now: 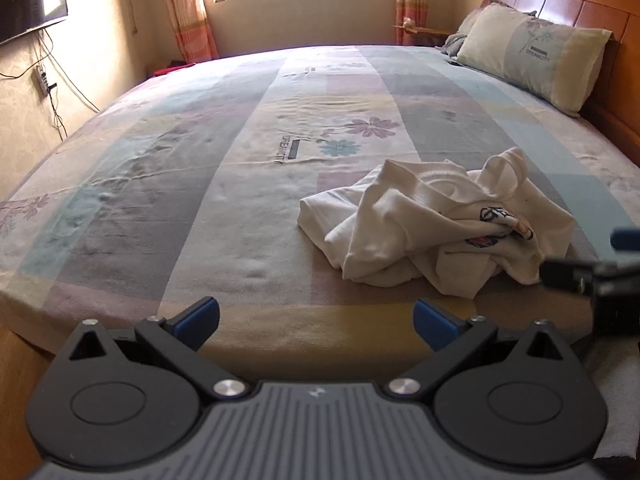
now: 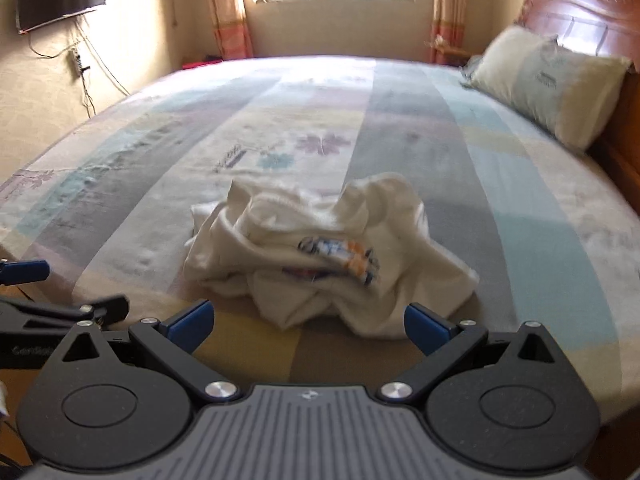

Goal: Fold clothes
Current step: 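Grasp the white T-shirt with the right gripper and lift it off the bed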

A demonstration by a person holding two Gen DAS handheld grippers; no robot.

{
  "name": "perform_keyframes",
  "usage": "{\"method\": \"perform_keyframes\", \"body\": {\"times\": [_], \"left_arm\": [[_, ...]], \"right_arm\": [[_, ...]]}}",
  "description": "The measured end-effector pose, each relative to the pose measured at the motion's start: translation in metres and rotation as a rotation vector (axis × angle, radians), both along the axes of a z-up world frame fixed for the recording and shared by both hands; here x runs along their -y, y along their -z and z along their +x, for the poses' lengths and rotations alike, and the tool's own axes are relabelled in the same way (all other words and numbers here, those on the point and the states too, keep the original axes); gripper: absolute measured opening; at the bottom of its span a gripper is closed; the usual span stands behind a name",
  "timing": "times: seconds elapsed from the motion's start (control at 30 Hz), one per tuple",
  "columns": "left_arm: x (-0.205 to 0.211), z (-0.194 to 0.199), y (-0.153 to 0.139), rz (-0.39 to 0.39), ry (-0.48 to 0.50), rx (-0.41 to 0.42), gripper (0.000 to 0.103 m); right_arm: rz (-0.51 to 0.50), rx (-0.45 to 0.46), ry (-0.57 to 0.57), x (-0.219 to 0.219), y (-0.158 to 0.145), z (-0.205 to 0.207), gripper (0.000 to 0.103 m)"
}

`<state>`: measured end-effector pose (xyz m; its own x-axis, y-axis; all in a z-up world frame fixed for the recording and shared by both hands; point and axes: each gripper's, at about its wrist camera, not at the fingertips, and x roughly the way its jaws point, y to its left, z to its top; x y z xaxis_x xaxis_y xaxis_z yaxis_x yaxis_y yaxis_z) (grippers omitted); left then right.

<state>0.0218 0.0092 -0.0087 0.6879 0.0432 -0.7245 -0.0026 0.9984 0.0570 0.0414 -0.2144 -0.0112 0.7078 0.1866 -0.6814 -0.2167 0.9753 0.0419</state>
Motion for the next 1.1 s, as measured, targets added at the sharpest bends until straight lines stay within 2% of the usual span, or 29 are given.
{"method": "perform_keyframes", "body": {"times": [0.13, 0.23, 0.33, 0.5, 0.7, 0.93, 1.1], "left_arm": [[-0.003, 0.009, 0.007, -0.020, 0.005, -0.053, 0.102], [0.000, 0.017, 0.010, 0.014, 0.013, -0.054, 0.102], [0.003, 0.028, 0.011, 0.007, 0.023, -0.058, 0.102], [0.007, 0.040, 0.014, -0.007, 0.029, -0.068, 0.102], [0.009, 0.048, 0.018, -0.021, 0.022, -0.083, 0.102], [0.009, 0.063, 0.027, -0.046, 0.029, -0.086, 0.102], [0.016, 0.086, 0.039, -0.039, 0.100, -0.051, 0.102]], "right_arm": [[0.002, 0.023, -0.043, 0.008, 0.001, 0.013, 0.103], [0.022, 0.001, -0.062, 0.021, 0.008, 0.029, 0.103], [0.028, -0.019, -0.081, 0.028, 0.016, 0.047, 0.103], [-0.006, -0.044, -0.111, 0.030, 0.037, 0.082, 0.103], [0.071, -0.114, -0.184, 0.030, 0.070, 0.120, 0.103], [0.183, -0.189, -0.205, 0.043, 0.110, 0.135, 0.103], [0.155, -0.153, -0.234, 0.041, 0.113, 0.131, 0.103]]}}
